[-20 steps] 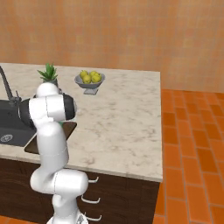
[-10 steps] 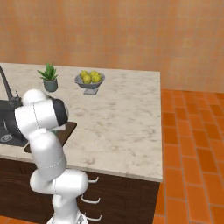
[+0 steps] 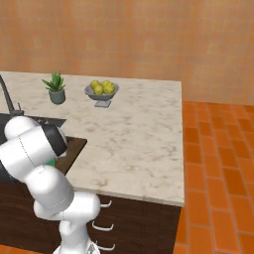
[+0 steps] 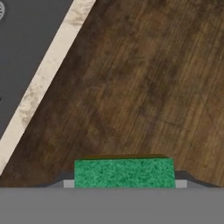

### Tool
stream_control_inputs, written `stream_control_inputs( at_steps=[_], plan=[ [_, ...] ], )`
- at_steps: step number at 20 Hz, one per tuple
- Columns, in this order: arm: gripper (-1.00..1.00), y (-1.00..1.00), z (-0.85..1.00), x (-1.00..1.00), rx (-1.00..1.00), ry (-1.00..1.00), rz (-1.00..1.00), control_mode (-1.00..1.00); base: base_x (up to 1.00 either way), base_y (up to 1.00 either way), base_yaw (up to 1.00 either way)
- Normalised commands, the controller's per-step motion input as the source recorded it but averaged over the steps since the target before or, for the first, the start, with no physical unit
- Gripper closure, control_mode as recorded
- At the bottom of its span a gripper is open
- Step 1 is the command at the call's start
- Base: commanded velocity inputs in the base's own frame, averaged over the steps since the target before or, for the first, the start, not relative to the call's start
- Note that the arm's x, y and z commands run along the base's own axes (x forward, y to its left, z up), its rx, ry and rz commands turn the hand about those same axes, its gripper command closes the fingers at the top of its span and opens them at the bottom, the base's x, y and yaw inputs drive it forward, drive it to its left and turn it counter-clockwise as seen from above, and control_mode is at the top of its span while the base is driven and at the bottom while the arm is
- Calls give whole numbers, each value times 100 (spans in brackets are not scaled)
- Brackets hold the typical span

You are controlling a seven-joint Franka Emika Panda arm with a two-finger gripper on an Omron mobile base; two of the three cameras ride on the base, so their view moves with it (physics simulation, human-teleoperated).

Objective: Pick up the sponge from the counter and clean the cutting board by briefly scrubbing or pressing down on the cutting board. Once finished, release the sponge.

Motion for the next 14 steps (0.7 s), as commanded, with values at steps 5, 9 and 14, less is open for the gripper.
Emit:
stream_control_inputs(
  at_steps=[5,9,14],
  plan=[
    [100,20,-26,-15,9,0,0,-100,0,0,0],
    [100,52,-19,-5,13,0,0,-100,0,0,0],
    [100,67,-5,-33,9,0,0,-100,0,0,0]
  ],
)
